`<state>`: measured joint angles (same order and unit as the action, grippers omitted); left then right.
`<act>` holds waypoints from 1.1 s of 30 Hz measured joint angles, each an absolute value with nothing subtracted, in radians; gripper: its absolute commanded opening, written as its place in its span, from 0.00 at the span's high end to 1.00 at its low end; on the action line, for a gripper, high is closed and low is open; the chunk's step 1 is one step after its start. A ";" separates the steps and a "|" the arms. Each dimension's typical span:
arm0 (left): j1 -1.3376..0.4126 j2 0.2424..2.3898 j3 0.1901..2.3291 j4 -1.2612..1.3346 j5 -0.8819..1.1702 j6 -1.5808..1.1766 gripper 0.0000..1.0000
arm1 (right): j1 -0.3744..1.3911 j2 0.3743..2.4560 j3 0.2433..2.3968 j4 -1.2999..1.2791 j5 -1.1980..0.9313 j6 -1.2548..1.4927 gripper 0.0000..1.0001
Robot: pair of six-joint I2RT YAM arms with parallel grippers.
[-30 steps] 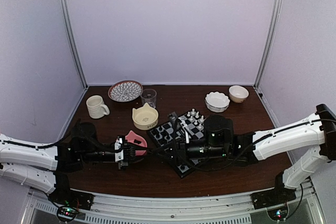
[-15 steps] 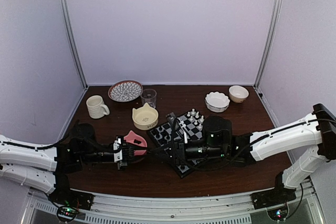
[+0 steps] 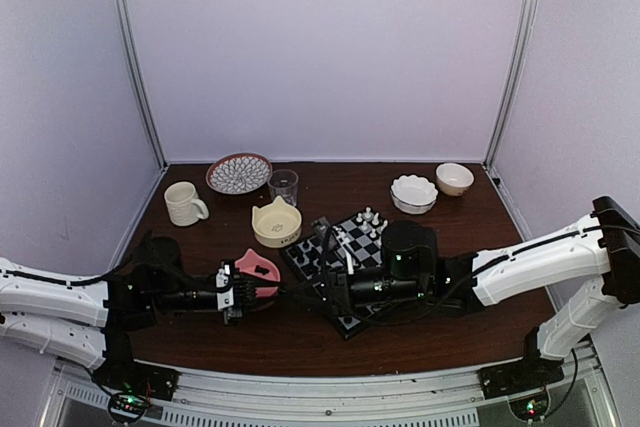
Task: Set up the chess pieces on the board
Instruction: Pass from the left arm to the right, then place the pawn at a7.
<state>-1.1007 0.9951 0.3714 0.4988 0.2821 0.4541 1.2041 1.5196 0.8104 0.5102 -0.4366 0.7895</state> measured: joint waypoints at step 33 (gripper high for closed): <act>-1.089 0.815 0.427 0.032 -0.200 -0.286 0.03 | 1.095 1.820 1.573 -0.966 -0.152 0.237 1.00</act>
<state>-1.0893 0.8154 0.4271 0.0322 -0.1997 -0.2855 1.0950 1.8198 1.5734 -0.9661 -0.1524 0.2367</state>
